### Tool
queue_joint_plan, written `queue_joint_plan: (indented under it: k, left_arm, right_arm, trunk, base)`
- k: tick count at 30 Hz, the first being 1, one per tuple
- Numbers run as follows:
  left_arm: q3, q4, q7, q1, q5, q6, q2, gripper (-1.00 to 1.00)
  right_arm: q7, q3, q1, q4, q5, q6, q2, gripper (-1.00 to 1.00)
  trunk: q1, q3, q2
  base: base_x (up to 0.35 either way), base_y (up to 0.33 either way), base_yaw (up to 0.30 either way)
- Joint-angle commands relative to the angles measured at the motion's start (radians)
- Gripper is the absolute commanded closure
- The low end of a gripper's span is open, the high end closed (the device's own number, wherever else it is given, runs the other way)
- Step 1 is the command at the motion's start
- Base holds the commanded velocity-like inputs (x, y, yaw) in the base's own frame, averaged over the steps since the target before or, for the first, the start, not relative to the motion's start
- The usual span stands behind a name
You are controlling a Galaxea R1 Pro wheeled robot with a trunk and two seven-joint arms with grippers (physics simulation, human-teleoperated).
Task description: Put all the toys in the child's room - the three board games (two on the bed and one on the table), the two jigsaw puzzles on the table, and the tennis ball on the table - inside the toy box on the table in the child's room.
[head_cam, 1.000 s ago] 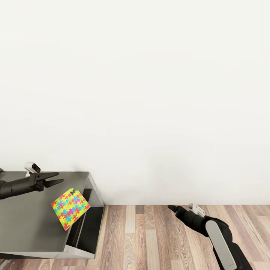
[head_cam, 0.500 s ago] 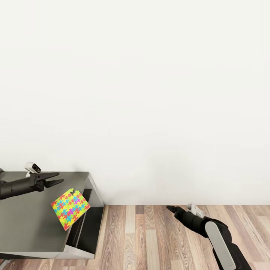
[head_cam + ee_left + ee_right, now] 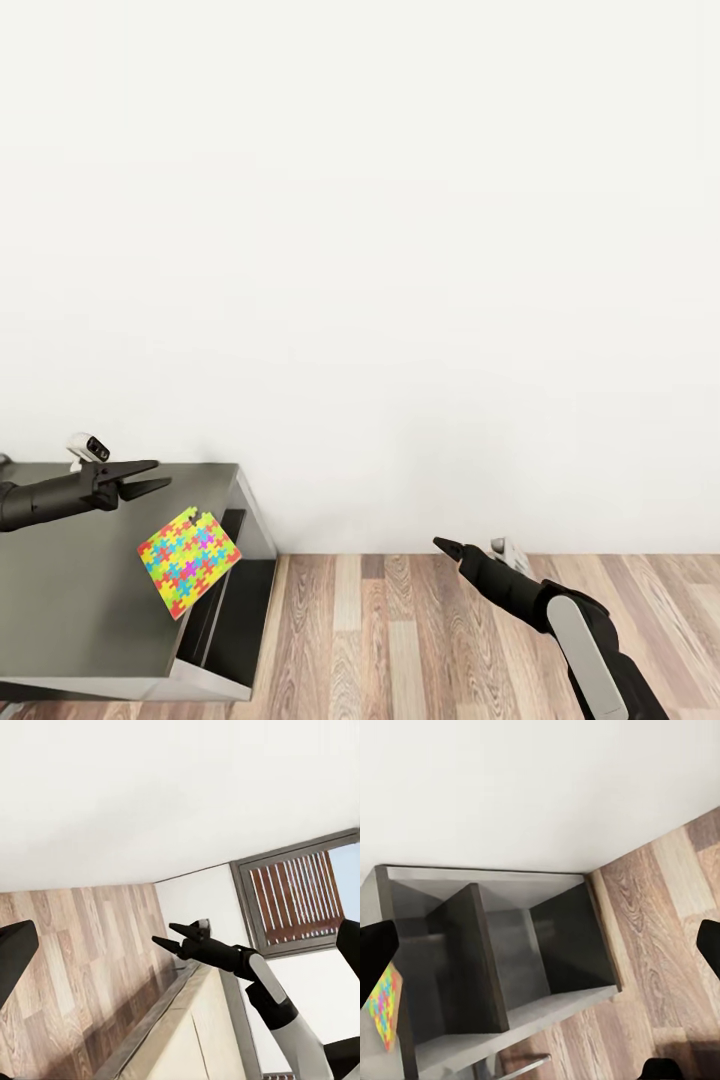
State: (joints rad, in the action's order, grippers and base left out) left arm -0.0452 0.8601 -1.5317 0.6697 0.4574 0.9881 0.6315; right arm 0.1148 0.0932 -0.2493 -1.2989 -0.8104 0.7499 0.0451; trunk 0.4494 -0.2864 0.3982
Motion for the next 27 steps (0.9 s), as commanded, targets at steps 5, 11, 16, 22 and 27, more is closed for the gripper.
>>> queue_joint_plan:
  k: [5, 11, 16, 22, 27]
  left_arm:
    - [0.001, 0.000, -0.003, 0.001, 0.000, 0.011, 0.001, -1.00]
    - [0.001, 0.000, -0.002, 0.001, 0.000, 0.011, 0.001, -1.00]
    - [0.001, 0.000, -0.003, 0.001, 0.000, 0.011, 0.000, -1.00]
    - [0.002, 0.000, -0.002, 0.001, 0.000, 0.011, -0.001, -1.00]
    - [0.002, 0.000, -0.002, 0.001, 0.000, 0.011, -0.001, -1.00]
  right_arm:
    - [0.009, 0.002, 0.000, 0.000, 0.005, 0.005, 0.001, -1.00]
    - [0.009, 0.003, -0.001, 0.000, 0.005, 0.005, 0.001, -1.00]
    - [0.010, 0.003, -0.001, 0.000, 0.004, 0.005, 0.007, -1.00]
    - [0.011, 0.003, -0.001, 0.000, 0.004, 0.005, 0.010, -1.00]
    - [0.011, 0.003, -0.001, 0.000, 0.004, 0.005, 0.010, -1.00]
  trunk:
    - [0.001, 0.006, 0.002]
    - [0.001, 0.016, 0.002]
    - [0.001, 0.025, 0.002]
    - [0.001, 0.035, 0.002]
    - [0.001, 0.043, 0.002]
  base:
    - [0.000, 0.000, 0.000]
    - [0.000, 0.000, 0.000]
    - [0.000, 0.000, 0.000]
    - [0.000, 0.027, 0.000]
    - [0.005, 0.168, 0.000]
